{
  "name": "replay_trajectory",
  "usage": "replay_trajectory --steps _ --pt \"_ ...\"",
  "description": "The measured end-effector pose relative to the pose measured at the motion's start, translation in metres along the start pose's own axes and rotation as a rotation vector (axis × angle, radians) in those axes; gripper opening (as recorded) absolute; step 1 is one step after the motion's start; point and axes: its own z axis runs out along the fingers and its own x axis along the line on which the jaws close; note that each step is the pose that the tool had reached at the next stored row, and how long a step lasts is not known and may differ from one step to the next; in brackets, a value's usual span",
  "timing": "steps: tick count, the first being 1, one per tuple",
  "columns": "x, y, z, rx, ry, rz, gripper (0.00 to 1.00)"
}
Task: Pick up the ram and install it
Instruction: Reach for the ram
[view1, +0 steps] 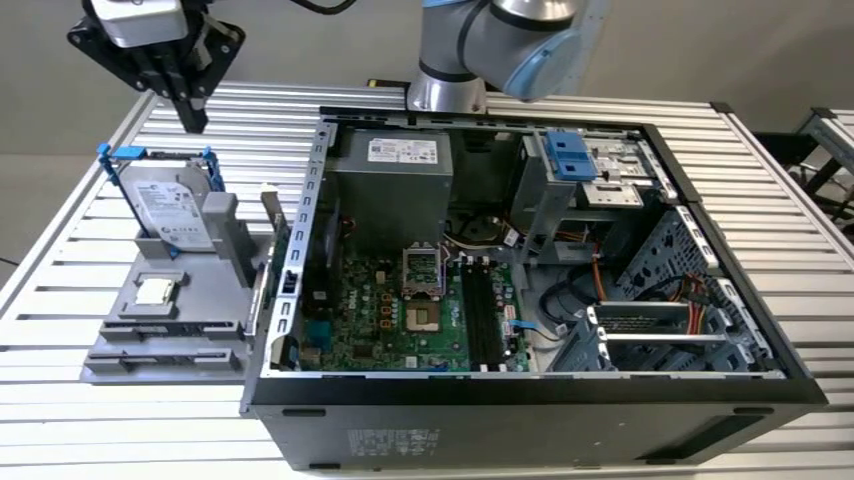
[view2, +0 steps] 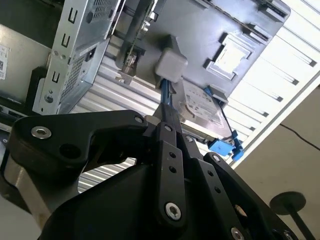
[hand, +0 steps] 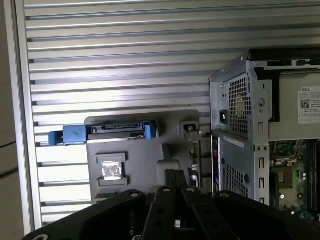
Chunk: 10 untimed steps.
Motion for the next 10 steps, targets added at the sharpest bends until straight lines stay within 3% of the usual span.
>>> replay_trajectory --steps 10 --pt "0.0206 -0.0008 -0.0004 0.0000 0.0000 0.000 0.00"
